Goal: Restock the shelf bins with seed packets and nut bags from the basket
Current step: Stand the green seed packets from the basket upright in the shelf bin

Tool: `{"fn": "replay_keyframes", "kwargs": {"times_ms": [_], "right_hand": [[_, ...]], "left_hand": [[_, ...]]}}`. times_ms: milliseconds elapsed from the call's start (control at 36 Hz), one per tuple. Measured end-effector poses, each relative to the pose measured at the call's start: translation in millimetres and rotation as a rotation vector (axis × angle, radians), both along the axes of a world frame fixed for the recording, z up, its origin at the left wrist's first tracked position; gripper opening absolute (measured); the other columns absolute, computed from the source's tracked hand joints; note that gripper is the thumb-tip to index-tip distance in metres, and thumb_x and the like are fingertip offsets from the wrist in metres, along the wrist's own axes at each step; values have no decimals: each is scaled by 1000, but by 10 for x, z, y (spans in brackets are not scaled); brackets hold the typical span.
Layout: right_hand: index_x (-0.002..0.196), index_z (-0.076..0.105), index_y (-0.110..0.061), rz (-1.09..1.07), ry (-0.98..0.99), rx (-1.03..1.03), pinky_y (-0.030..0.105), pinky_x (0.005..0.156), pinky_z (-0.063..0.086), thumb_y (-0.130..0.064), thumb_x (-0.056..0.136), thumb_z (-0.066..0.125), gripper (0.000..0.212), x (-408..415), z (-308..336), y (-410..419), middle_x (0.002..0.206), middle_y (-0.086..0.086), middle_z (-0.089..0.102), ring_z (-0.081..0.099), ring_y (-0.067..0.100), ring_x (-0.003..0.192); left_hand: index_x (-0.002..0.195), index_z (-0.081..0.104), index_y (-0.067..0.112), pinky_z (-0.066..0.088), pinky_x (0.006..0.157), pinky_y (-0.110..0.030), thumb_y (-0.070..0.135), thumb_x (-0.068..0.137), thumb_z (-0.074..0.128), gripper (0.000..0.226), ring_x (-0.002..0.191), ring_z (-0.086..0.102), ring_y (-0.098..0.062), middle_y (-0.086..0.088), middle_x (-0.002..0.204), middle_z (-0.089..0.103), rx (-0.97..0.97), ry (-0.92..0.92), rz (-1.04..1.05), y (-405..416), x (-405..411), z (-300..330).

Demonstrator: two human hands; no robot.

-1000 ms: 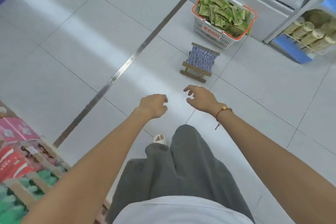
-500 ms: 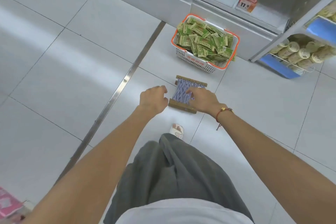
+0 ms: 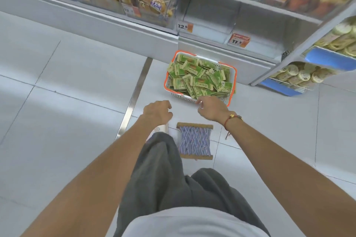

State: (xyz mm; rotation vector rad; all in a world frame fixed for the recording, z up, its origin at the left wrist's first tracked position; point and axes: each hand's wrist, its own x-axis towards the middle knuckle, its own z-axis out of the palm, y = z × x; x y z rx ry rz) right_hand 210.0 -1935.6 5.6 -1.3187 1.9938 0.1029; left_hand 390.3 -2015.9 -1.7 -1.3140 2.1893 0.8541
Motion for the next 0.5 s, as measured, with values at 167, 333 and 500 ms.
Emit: {"fn": "replay_keyframes", "kwargs": {"times_ms": [167,333,500], "right_hand": [[124,57,-20,-132,-9,11,31,80,44,-17,91,50,34,-337,89,-728,120,8,62,59,29,107],[116,62,-22,-205,-32,11,34,89,46,-18,90,53,28,-809,84,-1144,127,4,59,56,27,113],[106,66,-16,-175,-24,54,34,83,50,-16,91,46,25,-1403,-76,-1336,116,7,65,60,29,104]], "left_hand": [[128,53,25,42,98,-33,26,91,49,37,120,52,-23,1,130,57,-24,-19,-130,-788,-438,76],[124,56,23,42,90,-31,24,90,49,34,116,54,-24,0,124,60,-7,-64,-189,-1326,-957,93],[124,55,26,43,89,-32,29,90,52,34,113,55,-24,2,124,61,24,-85,-135,-1614,-1566,-9]]}}
